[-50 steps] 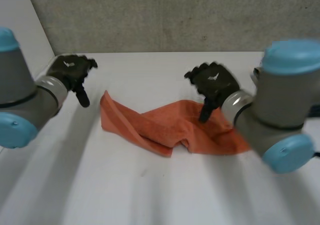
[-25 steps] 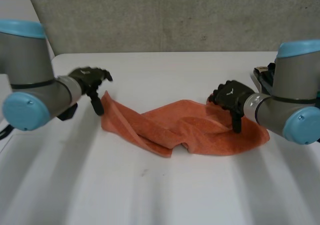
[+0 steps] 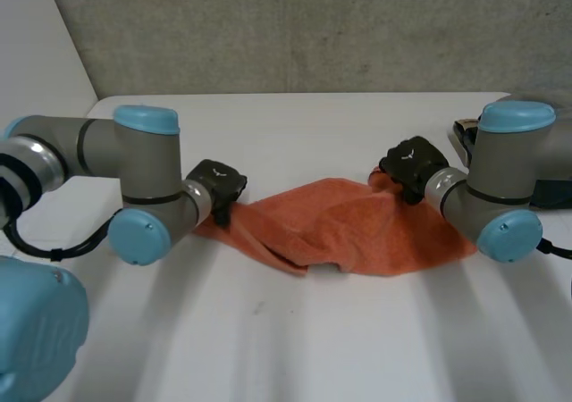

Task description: Fold the laundry.

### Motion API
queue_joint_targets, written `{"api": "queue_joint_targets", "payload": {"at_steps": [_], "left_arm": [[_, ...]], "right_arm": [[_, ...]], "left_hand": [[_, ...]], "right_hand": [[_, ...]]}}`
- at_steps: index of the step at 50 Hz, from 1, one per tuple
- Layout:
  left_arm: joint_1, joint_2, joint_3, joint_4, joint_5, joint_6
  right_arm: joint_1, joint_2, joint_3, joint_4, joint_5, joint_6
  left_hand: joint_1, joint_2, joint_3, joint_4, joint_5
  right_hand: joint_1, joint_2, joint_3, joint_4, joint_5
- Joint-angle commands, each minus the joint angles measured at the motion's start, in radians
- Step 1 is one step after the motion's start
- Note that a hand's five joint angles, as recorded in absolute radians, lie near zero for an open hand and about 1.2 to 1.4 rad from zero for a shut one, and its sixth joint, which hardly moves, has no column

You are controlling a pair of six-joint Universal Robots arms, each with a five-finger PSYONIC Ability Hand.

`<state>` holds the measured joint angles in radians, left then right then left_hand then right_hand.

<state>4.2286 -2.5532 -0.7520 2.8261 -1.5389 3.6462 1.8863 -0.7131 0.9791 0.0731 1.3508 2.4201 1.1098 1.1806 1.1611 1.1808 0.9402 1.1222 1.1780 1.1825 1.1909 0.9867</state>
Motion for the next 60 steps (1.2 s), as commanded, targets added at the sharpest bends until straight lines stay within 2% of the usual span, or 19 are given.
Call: {"api": "queue_joint_targets", "payload": {"at_steps": [1, 4, 6, 10, 14, 20, 26, 31, 35, 37, 44, 48, 53, 60], "left_arm": [[0.005, -0.009, 0.164, 0.117, -0.169, 0.069], [0.024, 0.034, 0.213, 0.206, -0.224, 0.061], [0.037, 0.092, 0.230, 0.292, -0.204, 0.025], [0.039, 0.197, 0.214, 0.389, -0.133, -0.061], [0.033, 0.281, 0.120, 0.395, -0.116, -0.127], [0.027, 0.362, -0.139, 0.394, -0.113, -0.164], [0.021, 0.373, -0.368, 0.397, -0.101, -0.160], [0.022, 0.340, -0.507, 0.398, -0.086, -0.129], [0.022, 0.337, -0.584, 0.391, -0.081, -0.083], [0.022, 0.359, -0.618, 0.374, -0.076, -0.064], [0.036, 0.516, -0.638, 0.280, -0.040, -0.069], [0.066, 0.583, -0.590, 0.250, -0.010, -0.089], [0.113, 0.590, -0.474, 0.237, 0.034, -0.124], [0.151, 0.447, -0.224, 0.171, 0.140, -0.173]], "right_arm": [[-0.006, 0.004, -0.097, -0.143, 0.016, 0.028], [-0.009, -0.008, -0.177, -0.226, 0.062, 0.072], [-0.010, -0.040, -0.246, -0.308, 0.120, 0.144], [-0.010, -0.124, -0.278, -0.426, 0.171, 0.301], [-0.001, -0.201, -0.229, -0.478, 0.134, 0.422], [0.011, -0.273, -0.041, -0.412, 0.044, 0.415], [0.042, -0.278, 0.136, -0.351, 0.040, 0.384], [0.054, -0.226, 0.265, -0.317, 0.045, 0.352], [0.071, -0.155, 0.311, -0.300, 0.056, 0.311], [0.071, -0.131, 0.311, -0.288, 0.077, 0.277], [0.071, -0.186, 0.305, -0.262, 0.088, 0.255], [0.077, -0.264, 0.303, -0.266, 0.074, 0.264], [0.089, -0.370, 0.312, -0.294, 0.025, 0.267], [0.088, -0.545, 0.346, -0.319, -0.077, 0.286]], "left_hand": [[0.286, 0.216, 0.235, 0.215, 0.281], [0.286, 0.216, 0.235, 0.215, 0.281], [0.286, 0.216, 0.235, 0.215, 0.281], [0.286, 0.216, 0.235, 0.215, 0.281], [0.286, 0.216, 0.235, 0.215, 0.281], [0.286, 0.216, 0.235, 0.215, 0.281], [0.286, 0.216, 0.235, 0.215, 0.281], [0.286, 0.216, 0.235, 0.215, 0.281], [0.032, -0.039, -0.019, -0.039, 0.027], [-0.197, -0.268, -0.248, -0.268, -0.202], [-0.658, -0.729, -0.709, -0.729, -0.663], [-0.796, -0.867, -0.848, -0.867, -0.801], [-0.882, -0.952, -0.933, -0.953, -0.886], [-0.923, -0.994, -0.974, -0.994, -0.928]], "right_hand": [[0.274, 0.218, 0.214, 0.205, 0.235], [0.274, 0.218, 0.214, 0.205, 0.235], [0.274, 0.218, 0.214, 0.205, 0.235], [0.274, 0.218, 0.214, 0.205, 0.235], [0.274, 0.218, 0.214, 0.205, 0.235], [0.274, 0.218, 0.214, 0.205, 0.235], [0.274, 0.218, 0.214, 0.205, 0.235], [0.274, 0.218, 0.214, 0.205, 0.235], [0.274, 0.218, 0.214, 0.205, 0.235], [0.274, 0.218, 0.214, 0.205, 0.235], [0.274, 0.218, 0.214, 0.205, 0.235], [0.274, 0.218, 0.214, 0.205, 0.235], [0.274, 0.218, 0.214, 0.205, 0.235], [0.274, 0.218, 0.214, 0.205, 0.235]]}}
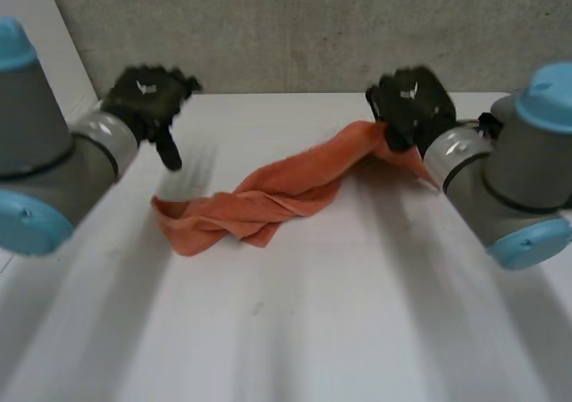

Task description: Fold the laundry.

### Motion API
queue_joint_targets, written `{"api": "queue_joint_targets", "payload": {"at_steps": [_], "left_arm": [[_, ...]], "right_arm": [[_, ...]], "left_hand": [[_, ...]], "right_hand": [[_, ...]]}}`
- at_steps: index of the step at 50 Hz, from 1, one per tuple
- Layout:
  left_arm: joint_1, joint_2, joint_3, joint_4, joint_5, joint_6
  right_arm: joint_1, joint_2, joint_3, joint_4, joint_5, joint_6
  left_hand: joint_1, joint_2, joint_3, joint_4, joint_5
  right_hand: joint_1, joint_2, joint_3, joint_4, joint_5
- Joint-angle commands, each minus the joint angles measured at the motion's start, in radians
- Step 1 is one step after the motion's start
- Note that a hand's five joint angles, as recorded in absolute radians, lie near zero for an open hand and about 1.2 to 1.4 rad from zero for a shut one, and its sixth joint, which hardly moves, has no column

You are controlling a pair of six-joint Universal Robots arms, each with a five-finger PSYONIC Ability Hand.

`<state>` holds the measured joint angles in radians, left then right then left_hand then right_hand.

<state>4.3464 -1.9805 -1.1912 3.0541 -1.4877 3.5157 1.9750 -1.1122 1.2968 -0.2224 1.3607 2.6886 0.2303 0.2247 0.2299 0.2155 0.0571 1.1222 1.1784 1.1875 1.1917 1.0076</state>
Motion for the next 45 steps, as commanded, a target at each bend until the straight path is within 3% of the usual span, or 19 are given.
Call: {"api": "queue_joint_targets", "payload": {"at_steps": [1, 5, 10, 13, 18, 20, 22, 25, 27, 28, 30, 31, 35, 39, 45], "left_arm": [[0.033, -0.150, 0.246, -0.076, 0.102, -0.047], [0.029, -0.262, 0.379, -0.193, 0.207, -0.063], [-0.007, -0.395, 0.484, -0.322, 0.426, -0.063], [-0.039, -0.454, 0.516, -0.376, 0.504, -0.066], [-0.071, -0.512, 0.547, -0.442, 0.561, -0.069], [-0.079, -0.527, 0.558, -0.452, 0.569, -0.069], [-0.083, -0.544, 0.585, -0.451, 0.567, -0.067], [-0.082, -0.563, 0.654, -0.445, 0.526, -0.086], [-0.082, -0.564, 0.697, -0.439, 0.477, -0.106], [-0.077, -0.563, 0.741, -0.422, 0.390, -0.130], [-0.074, -0.552, 0.783, -0.393, 0.299, -0.144], [-0.073, -0.529, 0.810, -0.353, 0.191, -0.158], [-0.083, -0.424, 0.799, -0.240, 0.020, -0.164], [-0.105, -0.292, 0.710, -0.111, 0.020, -0.156], [-0.142, -0.170, 0.443, 0.061, 0.004, -0.112]], "right_arm": [[-0.002, -0.165, 0.032, -0.025, -0.100, 0.022], [-0.008, -0.233, 0.044, -0.041, -0.156, 0.062], [-0.010, -0.270, 0.047, -0.061, -0.196, 0.131], [-0.012, -0.262, 0.041, -0.069, -0.200, 0.152], [-0.019, -0.216, 0.018, -0.071, -0.196, 0.139], [-0.024, -0.199, 0.007, -0.068, -0.193, 0.128], [-0.027, -0.175, -0.010, -0.066, -0.187, 0.111], [-0.031, -0.141, -0.037, -0.066, -0.172, 0.090], [-0.033, -0.121, -0.057, -0.072, -0.158, 0.082], [-0.036, -0.100, -0.085, -0.075, -0.140, 0.076], [-0.039, -0.075, -0.125, -0.075, -0.114, 0.074], [-0.041, -0.054, -0.170, -0.075, -0.083, 0.071], [-0.036, -0.014, -0.275, -0.075, -0.010, 0.077], [-0.016, 0.006, -0.329, -0.074, 0.023, 0.106], [0.025, 0.008, -0.265, -0.074, 0.006, 0.154]], "left_hand": [[-0.046, -0.041, -0.046, -0.031, -0.048], [-0.046, -0.041, -0.046, -0.031, -0.048], [-0.056, -0.050, -0.055, -0.041, -0.057], [-0.055, -0.049, -0.055, -0.040, -0.056], [0.004, 0.009, 0.004, 0.018, 0.002], [0.118, 0.123, 0.118, 0.132, 0.116], [0.542, 0.548, 0.542, 0.557, 0.541], [1.164, 1.170, 1.164, 1.179, 1.163], [1.166, 1.172, 1.166, 1.181, 1.165], [1.166, 1.172, 1.166, 1.181, 1.165], [1.166, 1.172, 1.166, 1.181, 1.165], [1.166, 1.172, 1.166, 1.181, 1.165], [1.166, 1.172, 1.166, 1.181, 1.165], [1.166, 1.172, 1.166, 1.181, 1.165], [1.166, 1.172, 1.166, 1.181, 1.165]], "right_hand": [[0.274, 0.218, 0.209, 0.205, 0.214], [0.274, 0.218, 0.209, 0.205, 0.214], [0.274, 0.218, 0.209, 0.205, 0.214], [0.274, 0.218, 0.209, 0.205, 0.214], [0.274, 0.218, 0.209, 0.205, 0.214], [0.274, 0.218, 0.209, 0.205, 0.214], [0.274, 0.218, 0.209, 0.205, 0.214], [0.274, 0.218, 0.209, 0.205, 0.214], [0.274, 0.218, 0.209, 0.205, 0.214], [0.274, 0.218, 0.209, 0.205, 0.214], [0.274, 0.218, 0.209, 0.205, 0.214], [0.274, 0.218, 0.209, 0.205, 0.214], [0.274, 0.218, 0.209, 0.205, 0.214], [0.274, 0.218, 0.209, 0.205, 0.214], [0.274, 0.218, 0.209, 0.205, 0.214]]}}
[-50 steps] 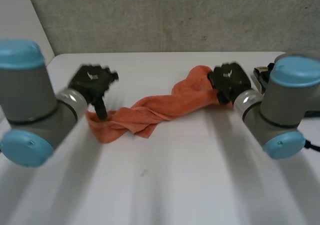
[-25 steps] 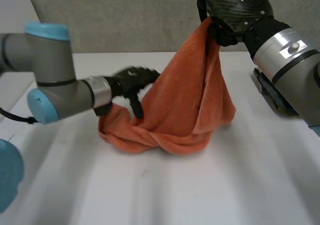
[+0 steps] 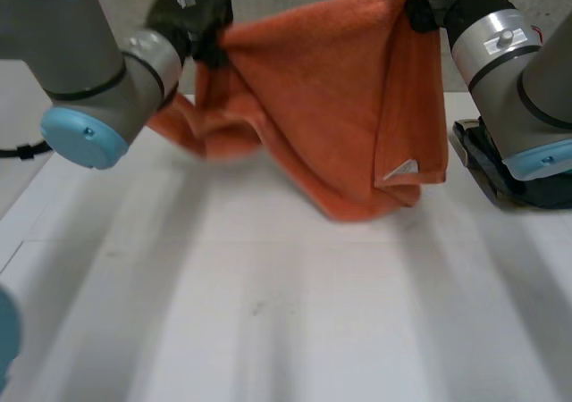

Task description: Fold the laundry.

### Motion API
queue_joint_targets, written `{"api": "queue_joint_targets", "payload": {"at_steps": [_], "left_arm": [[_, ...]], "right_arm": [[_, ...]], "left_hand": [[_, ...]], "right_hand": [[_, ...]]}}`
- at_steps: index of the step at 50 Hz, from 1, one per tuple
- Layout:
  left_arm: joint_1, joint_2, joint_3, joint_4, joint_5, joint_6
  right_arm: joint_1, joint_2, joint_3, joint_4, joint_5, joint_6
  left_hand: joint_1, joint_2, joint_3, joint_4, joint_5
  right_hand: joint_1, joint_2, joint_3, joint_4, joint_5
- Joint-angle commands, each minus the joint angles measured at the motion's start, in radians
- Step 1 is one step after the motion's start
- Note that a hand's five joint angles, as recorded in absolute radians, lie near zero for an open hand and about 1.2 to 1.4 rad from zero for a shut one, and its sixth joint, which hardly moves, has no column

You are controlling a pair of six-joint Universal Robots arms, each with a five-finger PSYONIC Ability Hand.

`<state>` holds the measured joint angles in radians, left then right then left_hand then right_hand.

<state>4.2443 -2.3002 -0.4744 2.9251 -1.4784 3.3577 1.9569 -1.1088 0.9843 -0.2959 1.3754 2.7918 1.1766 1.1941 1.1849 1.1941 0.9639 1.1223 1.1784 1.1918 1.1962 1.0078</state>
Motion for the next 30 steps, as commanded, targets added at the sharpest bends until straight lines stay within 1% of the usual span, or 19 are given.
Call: {"api": "queue_joint_targets", "payload": {"at_steps": [1, 2, 5, 6, 8, 9, 12, 13, 15, 16, 17, 20, 21, 24, 25, 28, 30], "left_arm": [[-0.041, 0.157, -0.315, 0.206, -0.014, 0.057], [-0.047, 0.165, -0.393, 0.225, -0.045, 0.077], [-0.060, 0.166, -0.496, 0.233, -0.114, 0.103], [-0.070, 0.162, -0.554, 0.232, -0.164, 0.120], [-0.079, 0.151, -0.605, 0.229, -0.212, 0.138], [-0.090, 0.134, -0.647, 0.226, -0.258, 0.155], [-0.104, 0.110, -0.700, 0.220, -0.309, 0.167], [-0.110, 0.091, -0.723, 0.218, -0.333, 0.170], [-0.115, 0.081, -0.739, 0.213, -0.345, 0.169], [-0.116, 0.076, -0.744, 0.210, -0.347, 0.167], [-0.119, 0.071, -0.748, 0.192, -0.341, 0.163], [-0.122, 0.080, -0.750, 0.137, -0.318, 0.152], [-0.122, 0.100, -0.748, 0.087, -0.297, 0.143], [-0.119, 0.139, -0.739, 0.025, -0.258, 0.129], [-0.106, 0.162, -0.731, -0.006, -0.229, 0.120], [-0.070, 0.195, -0.716, -0.026, -0.186, 0.118], [-0.024, 0.215, -0.678, -0.030, -0.142, 0.132]], "right_arm": [[0.049, 0.004, 0.066, -0.002, -0.010, 0.054], [0.057, 0.004, 0.110, -0.003, -0.015, 0.057], [0.066, 0.007, 0.175, -0.011, -0.021, 0.055], [0.071, 0.012, 0.222, -0.015, -0.025, 0.054], [0.077, 0.021, 0.266, -0.020, -0.027, 0.048], [0.082, 0.033, 0.310, -0.025, -0.029, 0.037], [0.092, 0.061, 0.365, -0.031, -0.030, 0.011], [0.097, 0.082, 0.394, -0.032, -0.026, -0.014], [0.102, 0.102, 0.415, -0.032, -0.024, -0.044], [0.103, 0.112, 0.421, -0.029, -0.024, -0.058], [0.105, 0.128, 0.428, -0.026, -0.021, -0.086], [0.108, 0.142, 0.438, -0.022, -0.013, -0.118], [0.109, 0.145, 0.442, -0.016, -0.006, -0.138], [0.111, 0.142, 0.450, -0.006, 0.008, -0.150], [0.111, 0.139, 0.456, -0.002, 0.013, -0.152], [0.114, 0.132, 0.468, 0.001, 0.008, -0.155], [0.119, 0.115, 0.487, 0.004, 0.004, -0.158]], "left_hand": [[0.220, 0.202, 0.211, 0.202, 0.258], [0.220, 0.202, 0.211, 0.202, 0.258], [0.220, 0.202, 0.211, 0.202, 0.258], [0.220, 0.202, 0.211, 0.202, 0.258], [0.220, 0.202, 0.211, 0.202, 0.258], [0.220, 0.202, 0.211, 0.202, 0.258], [0.220, 0.202, 0.211, 0.202, 0.258], [0.179, 0.162, 0.171, 0.162, 0.217], [0.042, 0.024, 0.033, 0.024, 0.080], [-0.046, -0.064, -0.055, -0.064, -0.008], [-0.248, -0.265, -0.256, -0.265, -0.210], [-0.551, -0.569, -0.560, -0.569, -0.513], [-0.663, -0.680, -0.671, -0.680, -0.624], [-0.804, -0.822, -0.812, -0.822, -0.766], [-0.869, -0.886, -0.877, -0.886, -0.830], [-0.910, -0.928, -0.918, -0.928, -0.872], [-0.942, -0.960, -0.951, -0.960, -0.904]], "right_hand": [[0.274, 0.218, 0.204, 0.200, 0.214], [0.274, 0.218, 0.204, 0.200, 0.214], [0.274, 0.218, 0.204, 0.200, 0.214], [0.274, 0.218, 0.204, 0.200, 0.214], [0.274, 0.218, 0.204, 0.200, 0.214], [0.274, 0.218, 0.204, 0.200, 0.214], [0.274, 0.218, 0.204, 0.200, 0.214], [0.274, 0.218, 0.204, 0.200, 0.214], [0.274, 0.218, 0.204, 0.200, 0.214], [0.274, 0.218, 0.204, 0.200, 0.214], [0.274, 0.218, 0.204, 0.200, 0.214], [0.274, 0.218, 0.204, 0.200, 0.214], [0.274, 0.218, 0.204, 0.200, 0.214], [0.274, 0.218, 0.204, 0.200, 0.214], [0.274, 0.218, 0.204, 0.200, 0.214], [0.274, 0.218, 0.204, 0.200, 0.214], [0.274, 0.218, 0.204, 0.200, 0.214]]}}
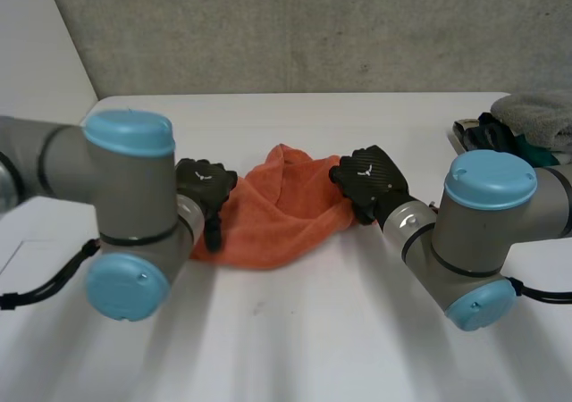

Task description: Fold the laundry.

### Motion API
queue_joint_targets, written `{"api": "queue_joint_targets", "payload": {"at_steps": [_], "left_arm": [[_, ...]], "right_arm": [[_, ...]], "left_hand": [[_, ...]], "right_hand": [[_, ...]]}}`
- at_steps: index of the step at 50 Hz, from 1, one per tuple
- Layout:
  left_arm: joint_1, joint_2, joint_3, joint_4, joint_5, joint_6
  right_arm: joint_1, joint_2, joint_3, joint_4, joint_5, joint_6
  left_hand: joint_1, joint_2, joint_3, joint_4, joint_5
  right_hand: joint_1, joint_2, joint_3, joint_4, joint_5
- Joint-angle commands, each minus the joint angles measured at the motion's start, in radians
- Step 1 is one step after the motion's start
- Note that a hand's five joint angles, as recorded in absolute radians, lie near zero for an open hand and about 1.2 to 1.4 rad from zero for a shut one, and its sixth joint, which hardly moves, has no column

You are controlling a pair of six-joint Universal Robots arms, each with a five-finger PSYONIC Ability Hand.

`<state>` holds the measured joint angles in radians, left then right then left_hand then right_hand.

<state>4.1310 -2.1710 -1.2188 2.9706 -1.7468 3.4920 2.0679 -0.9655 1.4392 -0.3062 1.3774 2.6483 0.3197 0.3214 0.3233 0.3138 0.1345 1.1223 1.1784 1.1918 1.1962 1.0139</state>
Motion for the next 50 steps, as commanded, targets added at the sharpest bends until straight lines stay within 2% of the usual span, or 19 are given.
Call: {"api": "queue_joint_targets", "payload": {"at_steps": [1, 5, 9, 17, 20, 28, 30, 31, 32, 34, 35, 36, 39, 42, 46, 47, 50], "left_arm": [[0.104, 0.088, 0.085, -0.082, 0.144, 0.007], [0.167, 0.057, 0.192, -0.087, 0.231, 0.100], [0.213, -0.050, 0.333, -0.122, 0.334, 0.237], [0.224, -0.255, 0.548, -0.226, 0.504, 0.363], [0.221, -0.314, 0.600, -0.245, 0.527, 0.395], [0.204, -0.458, 0.706, -0.260, 0.520, 0.486], [0.196, -0.489, 0.720, -0.259, 0.506, 0.506], [0.196, -0.497, 0.725, -0.259, 0.500, 0.512], [0.195, -0.510, 0.738, -0.257, 0.484, 0.521], [0.195, -0.521, 0.757, -0.254, 0.468, 0.518], [0.195, -0.526, 0.777, -0.249, 0.451, 0.512], [0.193, -0.527, 0.785, -0.245, 0.440, 0.506], [0.192, -0.523, 0.817, -0.205, 0.373, 0.478], [0.199, -0.500, 0.858, -0.098, 0.290, 0.449], [0.210, -0.440, 0.898, 0.086, 0.224, 0.395], [0.213, -0.403, 0.906, 0.163, 0.208, 0.371], [0.221, -0.345, 0.907, 0.272, 0.187, 0.326]], "right_arm": [[0.011, -0.036, 0.039, 0.016, -0.001, -0.016], [0.014, -0.090, 0.087, 0.013, -0.027, -0.031], [0.011, -0.145, 0.121, 0.012, -0.066, -0.051], [0.014, -0.284, 0.165, -0.016, -0.146, -0.034], [0.018, -0.334, 0.171, -0.030, -0.161, -0.011], [0.024, -0.440, 0.173, -0.041, -0.193, 0.070], [0.024, -0.447, 0.168, -0.041, -0.198, 0.084], [0.023, -0.449, 0.168, -0.041, -0.201, 0.085], [0.020, -0.446, 0.167, -0.042, -0.202, 0.087], [0.015, -0.443, 0.162, -0.047, -0.202, 0.085], [0.014, -0.437, 0.158, -0.050, -0.202, 0.084], [0.008, -0.418, 0.150, -0.056, -0.198, 0.079], [-0.002, -0.365, 0.110, -0.062, -0.187, 0.061], [-0.008, -0.303, 0.049, -0.063, -0.153, 0.047], [-0.006, -0.201, -0.103, -0.070, -0.051, 0.032], [-0.003, -0.161, -0.182, -0.077, 0.009, 0.029], [0.000, -0.107, -0.298, -0.090, 0.095, 0.033]], "left_hand": [[-0.086, -0.087, -0.089, -0.080, -0.075], [-0.077, -0.079, -0.081, -0.071, -0.066], [-0.050, -0.052, -0.054, -0.045, -0.040], [-0.033, -0.035, -0.036, -0.027, -0.022], [-0.053, -0.055, -0.057, -0.047, -0.043], [-0.068, -0.070, -0.072, -0.062, -0.058], [0.011, 0.009, 0.007, 0.017, 0.021], [0.093, 0.091, 0.089, 0.098, 0.103], [0.358, 0.356, 0.354, 0.364, 0.368], [0.705, 0.703, 0.702, 0.711, 0.716], [1.035, 1.034, 1.032, 1.041, 1.046], [1.076, 1.074, 1.073, 1.082, 1.087], [1.077, 1.075, 1.073, 1.082, 1.087], [1.077, 1.075, 1.073, 1.082, 1.087], [1.077, 1.075, 1.073, 1.082, 1.087], [1.077, 1.075, 1.073, 1.082, 1.087], [1.077, 1.075, 1.073, 1.082, 1.087]], "right_hand": [[0.274, 0.218, 0.204, 0.200, 0.208], [0.274, 0.218, 0.204, 0.200, 0.208], [0.274, 0.218, 0.204, 0.200, 0.208], [0.274, 0.218, 0.204, 0.200, 0.208], [0.274, 0.218, 0.204, 0.200, 0.208], [0.274, 0.218, 0.204, 0.200, 0.208], [0.274, 0.218, 0.204, 0.200, 0.208], [0.274, 0.218, 0.204, 0.200, 0.208], [0.274, 0.218, 0.204, 0.200, 0.208], [0.274, 0.218, 0.204, 0.200, 0.208], [0.274, 0.218, 0.204, 0.200, 0.208], [0.274, 0.218, 0.204, 0.200, 0.208], [0.274, 0.218, 0.204, 0.200, 0.208], [0.274, 0.218, 0.204, 0.200, 0.208], [0.274, 0.218, 0.204, 0.200, 0.208], [0.274, 0.218, 0.204, 0.200, 0.208], [0.274, 0.218, 0.204, 0.200, 0.208]]}}
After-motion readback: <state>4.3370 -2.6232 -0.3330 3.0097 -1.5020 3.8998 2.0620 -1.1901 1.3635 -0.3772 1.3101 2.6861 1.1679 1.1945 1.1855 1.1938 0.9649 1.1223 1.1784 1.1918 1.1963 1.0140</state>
